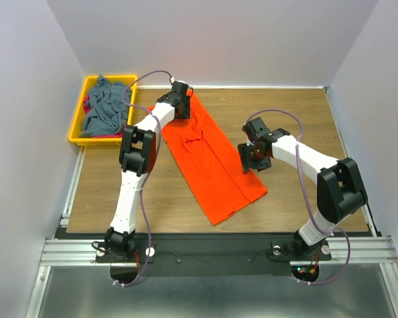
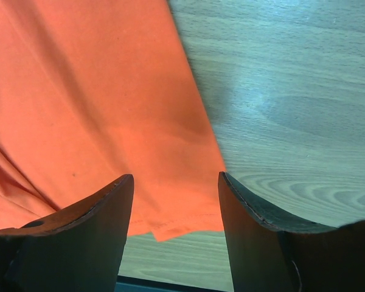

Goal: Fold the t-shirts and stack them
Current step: Fold the tshirt

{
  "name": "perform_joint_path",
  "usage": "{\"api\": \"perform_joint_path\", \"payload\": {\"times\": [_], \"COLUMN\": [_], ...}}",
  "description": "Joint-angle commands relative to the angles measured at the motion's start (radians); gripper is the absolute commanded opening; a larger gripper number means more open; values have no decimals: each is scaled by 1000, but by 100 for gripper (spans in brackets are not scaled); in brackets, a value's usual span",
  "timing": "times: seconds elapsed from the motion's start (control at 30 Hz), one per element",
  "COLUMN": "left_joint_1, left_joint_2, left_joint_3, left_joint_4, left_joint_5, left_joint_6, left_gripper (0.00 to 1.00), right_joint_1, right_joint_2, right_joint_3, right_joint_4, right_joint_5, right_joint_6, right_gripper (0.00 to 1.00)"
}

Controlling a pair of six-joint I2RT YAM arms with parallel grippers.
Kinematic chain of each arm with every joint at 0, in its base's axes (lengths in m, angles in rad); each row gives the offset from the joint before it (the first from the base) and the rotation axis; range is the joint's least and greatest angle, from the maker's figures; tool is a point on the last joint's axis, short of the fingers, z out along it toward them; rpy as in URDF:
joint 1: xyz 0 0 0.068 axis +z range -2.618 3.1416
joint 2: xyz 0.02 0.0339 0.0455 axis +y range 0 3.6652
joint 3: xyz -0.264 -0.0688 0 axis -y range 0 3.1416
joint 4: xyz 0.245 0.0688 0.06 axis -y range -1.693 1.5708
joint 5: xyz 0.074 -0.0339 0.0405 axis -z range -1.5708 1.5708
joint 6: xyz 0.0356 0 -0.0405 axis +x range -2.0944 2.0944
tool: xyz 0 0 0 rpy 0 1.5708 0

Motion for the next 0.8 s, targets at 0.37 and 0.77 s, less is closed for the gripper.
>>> {"api": "perform_joint_path", "payload": {"times": [0.37, 0.77], "left_joint_1": [29, 24], "left_joint_2": [52, -209], "left_joint_3": [101, 0], "left_joint_4": [207, 295], "left_joint_5": [371, 320], "left_joint_6": [56, 40], "left_gripper": [88, 93], "right_joint_1": [-10, -26], "right_joint_2": [-55, -133], "right_joint_3": [12, -10], "right_joint_4": [33, 35], "right_joint_5": [-2, 50], "right_joint_6": [36, 79], "right_gripper": [64, 62]}}
